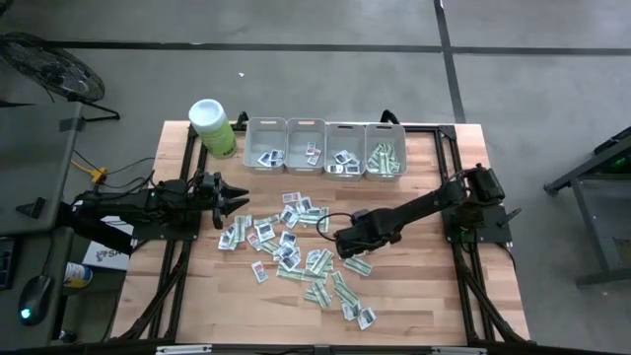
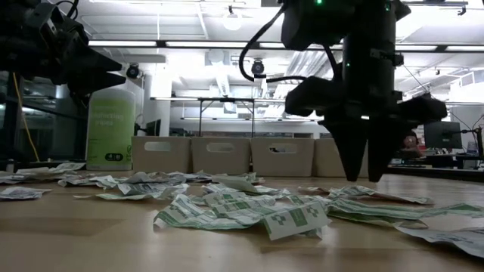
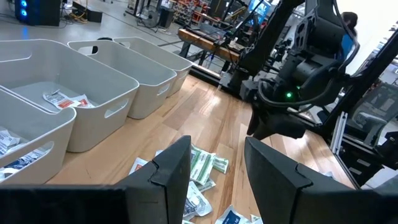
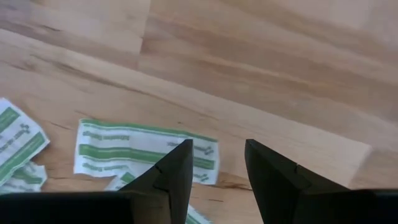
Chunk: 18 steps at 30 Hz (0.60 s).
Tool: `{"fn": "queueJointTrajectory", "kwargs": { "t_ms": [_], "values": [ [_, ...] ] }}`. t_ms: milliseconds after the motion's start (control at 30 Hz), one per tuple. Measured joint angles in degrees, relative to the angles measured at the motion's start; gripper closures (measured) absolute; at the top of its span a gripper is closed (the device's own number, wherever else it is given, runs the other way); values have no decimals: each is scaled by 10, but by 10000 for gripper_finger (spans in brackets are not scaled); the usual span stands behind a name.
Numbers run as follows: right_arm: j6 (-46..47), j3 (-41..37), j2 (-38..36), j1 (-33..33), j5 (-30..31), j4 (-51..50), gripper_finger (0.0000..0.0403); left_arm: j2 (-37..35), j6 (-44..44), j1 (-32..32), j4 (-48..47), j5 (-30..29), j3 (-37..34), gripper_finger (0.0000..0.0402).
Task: Pick & Place First Aid Supplies
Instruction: Put the bandage into the right gray bin
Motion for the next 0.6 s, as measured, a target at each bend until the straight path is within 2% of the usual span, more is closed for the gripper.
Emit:
{"fn": "queueJointTrajectory", "kwargs": {
  "t_ms": [167, 433, 600],
  "values": [
    [5, -18, 10, 0, -19, 41, 263, 0, 0, 0, 0, 0, 0, 252],
    [7, -17, 38, 0, -31, 41, 264, 0, 0, 0, 0, 0, 0, 252],
    [7, -17, 42, 0, -28, 38, 284, 0, 0, 0, 0, 0, 0, 252]
  ]
}}
